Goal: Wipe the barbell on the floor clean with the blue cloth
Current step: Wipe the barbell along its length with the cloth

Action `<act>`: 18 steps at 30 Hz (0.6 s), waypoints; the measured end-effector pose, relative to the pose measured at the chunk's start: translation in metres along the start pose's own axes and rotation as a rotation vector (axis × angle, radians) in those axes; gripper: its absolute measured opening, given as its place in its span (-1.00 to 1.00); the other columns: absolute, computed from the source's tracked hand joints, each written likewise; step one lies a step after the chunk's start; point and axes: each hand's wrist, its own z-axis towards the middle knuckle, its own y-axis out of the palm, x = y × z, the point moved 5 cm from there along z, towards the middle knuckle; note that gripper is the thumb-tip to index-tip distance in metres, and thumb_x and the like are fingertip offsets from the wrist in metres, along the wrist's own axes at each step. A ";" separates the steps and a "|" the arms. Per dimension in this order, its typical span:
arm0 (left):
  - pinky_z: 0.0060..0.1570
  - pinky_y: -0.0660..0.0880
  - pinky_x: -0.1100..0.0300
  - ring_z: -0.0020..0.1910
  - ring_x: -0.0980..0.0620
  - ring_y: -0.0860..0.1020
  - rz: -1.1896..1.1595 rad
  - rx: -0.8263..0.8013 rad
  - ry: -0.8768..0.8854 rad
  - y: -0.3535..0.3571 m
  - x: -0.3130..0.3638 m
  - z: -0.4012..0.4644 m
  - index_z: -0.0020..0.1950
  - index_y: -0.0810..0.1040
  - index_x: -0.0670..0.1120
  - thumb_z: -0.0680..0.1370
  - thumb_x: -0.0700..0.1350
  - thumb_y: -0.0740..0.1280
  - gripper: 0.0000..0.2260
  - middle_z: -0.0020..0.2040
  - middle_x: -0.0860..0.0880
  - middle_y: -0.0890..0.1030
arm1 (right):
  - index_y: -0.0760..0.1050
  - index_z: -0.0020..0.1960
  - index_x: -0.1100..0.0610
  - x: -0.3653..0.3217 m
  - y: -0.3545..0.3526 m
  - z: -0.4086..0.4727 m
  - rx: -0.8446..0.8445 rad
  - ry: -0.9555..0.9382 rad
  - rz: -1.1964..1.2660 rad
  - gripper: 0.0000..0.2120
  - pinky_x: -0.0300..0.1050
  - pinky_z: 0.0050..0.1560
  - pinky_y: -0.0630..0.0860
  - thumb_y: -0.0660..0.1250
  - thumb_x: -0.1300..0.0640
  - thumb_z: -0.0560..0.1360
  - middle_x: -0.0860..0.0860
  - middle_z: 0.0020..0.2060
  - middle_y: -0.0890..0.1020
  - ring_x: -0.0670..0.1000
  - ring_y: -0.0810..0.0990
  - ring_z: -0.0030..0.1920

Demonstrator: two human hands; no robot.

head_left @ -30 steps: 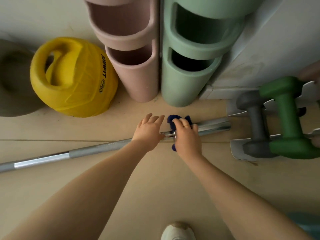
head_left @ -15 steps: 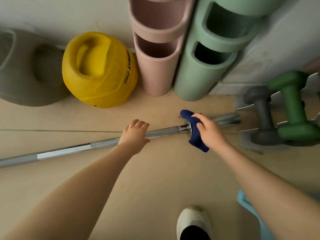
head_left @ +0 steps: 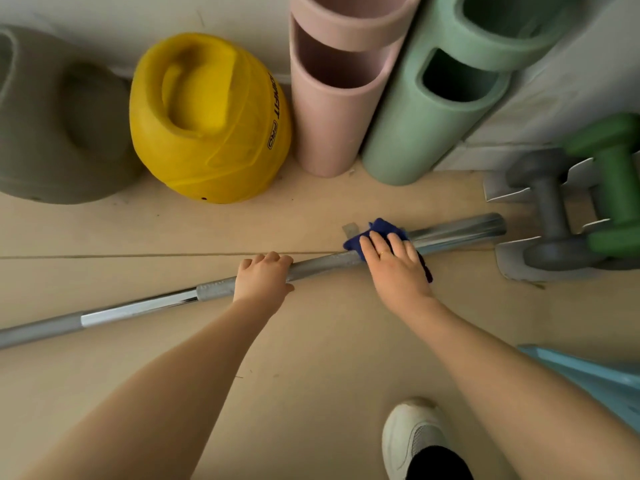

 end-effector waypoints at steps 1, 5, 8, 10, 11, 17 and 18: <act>0.20 0.30 0.10 0.24 -0.07 0.41 0.002 0.014 0.006 0.002 -0.002 0.000 0.35 0.36 0.00 0.56 -0.02 0.27 -0.64 0.22 -0.02 0.48 | 0.54 0.08 0.19 0.005 -0.002 0.003 0.013 -0.032 -0.055 -0.61 0.00 -0.08 0.52 0.08 0.26 0.34 0.12 -0.07 0.65 0.18 0.59 -0.10; 0.17 0.28 0.12 0.22 -0.07 0.43 0.005 0.071 0.024 0.002 -0.006 0.002 0.32 0.37 -0.02 0.57 -0.06 0.25 -0.68 0.20 -0.02 0.51 | 0.56 -0.03 0.20 0.010 -0.010 0.016 -0.027 0.136 -0.013 -0.69 -0.03 -0.10 0.49 0.12 0.26 0.34 0.13 -0.19 0.64 0.18 0.58 -0.10; 0.13 0.29 0.13 0.18 -0.07 0.46 0.007 0.083 0.026 0.001 -0.006 0.004 0.29 0.37 -0.04 0.56 -0.06 0.27 -0.69 0.16 -0.02 0.54 | 0.46 0.15 0.20 -0.020 -0.005 0.019 -0.100 0.242 0.101 -0.69 0.08 0.04 0.40 0.06 0.26 0.48 0.15 0.08 0.57 0.22 0.45 0.13; 0.09 0.29 0.14 0.16 -0.07 0.47 0.001 0.084 0.022 0.001 -0.006 0.004 0.25 0.37 -0.05 0.56 -0.08 0.28 -0.71 0.13 -0.02 0.55 | 0.31 0.31 0.14 -0.021 -0.002 0.016 -0.179 0.116 0.106 -0.62 0.06 0.12 0.32 0.17 0.25 0.50 0.09 0.25 0.45 0.20 0.32 0.24; 0.08 0.29 0.14 0.15 -0.07 0.47 0.004 0.086 0.025 0.001 -0.006 0.003 0.24 0.37 -0.05 0.55 -0.09 0.29 -0.73 0.11 -0.02 0.56 | 0.28 0.34 0.10 -0.012 -0.005 0.015 -0.201 0.055 0.089 -0.56 0.04 0.13 0.31 0.22 0.25 0.48 0.07 0.27 0.42 0.18 0.31 0.25; 0.06 0.29 0.13 0.11 -0.10 0.48 -0.004 0.104 0.019 0.001 -0.003 0.000 0.19 0.39 -0.06 0.54 -0.13 0.30 -0.76 0.07 -0.05 0.57 | 0.51 0.11 0.16 -0.004 -0.001 0.015 -0.037 0.257 0.181 -0.70 0.07 -0.01 0.42 0.14 0.26 0.44 0.18 0.04 0.55 0.26 0.46 0.04; 0.06 0.29 0.12 0.11 -0.10 0.48 -0.008 0.106 0.017 0.000 -0.003 0.000 0.18 0.39 -0.06 0.53 -0.14 0.30 -0.76 0.07 -0.05 0.57 | 0.54 0.01 0.20 -0.020 -0.002 0.013 0.037 0.274 0.214 -0.73 0.06 -0.09 0.47 0.13 0.27 0.41 0.21 -0.07 0.57 0.27 0.51 -0.07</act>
